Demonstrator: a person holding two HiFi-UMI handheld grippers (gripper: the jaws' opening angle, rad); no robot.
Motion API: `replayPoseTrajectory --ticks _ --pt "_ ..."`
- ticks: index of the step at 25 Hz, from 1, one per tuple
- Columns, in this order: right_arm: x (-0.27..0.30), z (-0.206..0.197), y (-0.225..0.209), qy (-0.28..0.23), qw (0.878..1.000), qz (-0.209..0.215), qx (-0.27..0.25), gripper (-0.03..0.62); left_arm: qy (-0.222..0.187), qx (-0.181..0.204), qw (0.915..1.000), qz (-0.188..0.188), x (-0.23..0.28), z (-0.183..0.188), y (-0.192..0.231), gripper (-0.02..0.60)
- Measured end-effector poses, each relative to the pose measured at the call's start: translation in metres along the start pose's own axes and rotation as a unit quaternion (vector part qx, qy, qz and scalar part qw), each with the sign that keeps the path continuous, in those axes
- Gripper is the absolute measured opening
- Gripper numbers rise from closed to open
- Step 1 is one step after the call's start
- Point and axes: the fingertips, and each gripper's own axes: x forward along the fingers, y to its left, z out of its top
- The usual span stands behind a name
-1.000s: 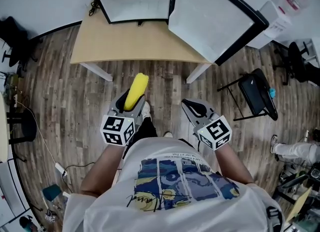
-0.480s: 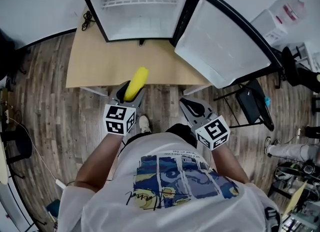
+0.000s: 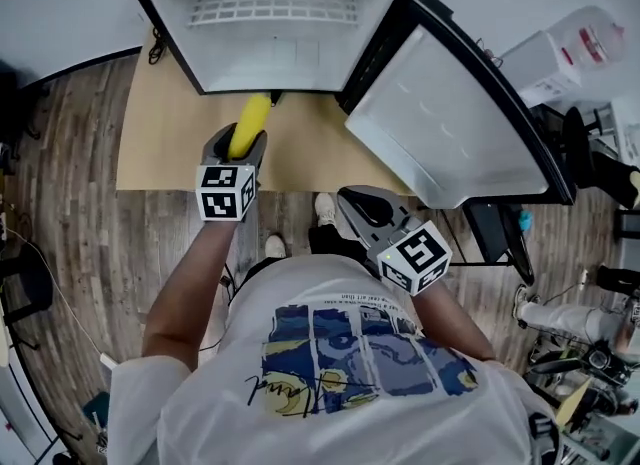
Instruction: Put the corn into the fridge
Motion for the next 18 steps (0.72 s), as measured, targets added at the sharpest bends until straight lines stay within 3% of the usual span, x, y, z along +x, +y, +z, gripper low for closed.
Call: replayPoseTrajectory --ticks 8,18 --pt "0.022 0.029 -0.051 0.012 0.998 0.055 -0.015 0.018 0.012 0.005 0.9988 0.047 0.096 0.026 0.045 0.245" --pt "0.033 0.032 -0.089 0.043 0.998 0.047 -0.025 0.018 0.037 0.027 0.9963 0.073 0.186 0.022 0.094 0.245"
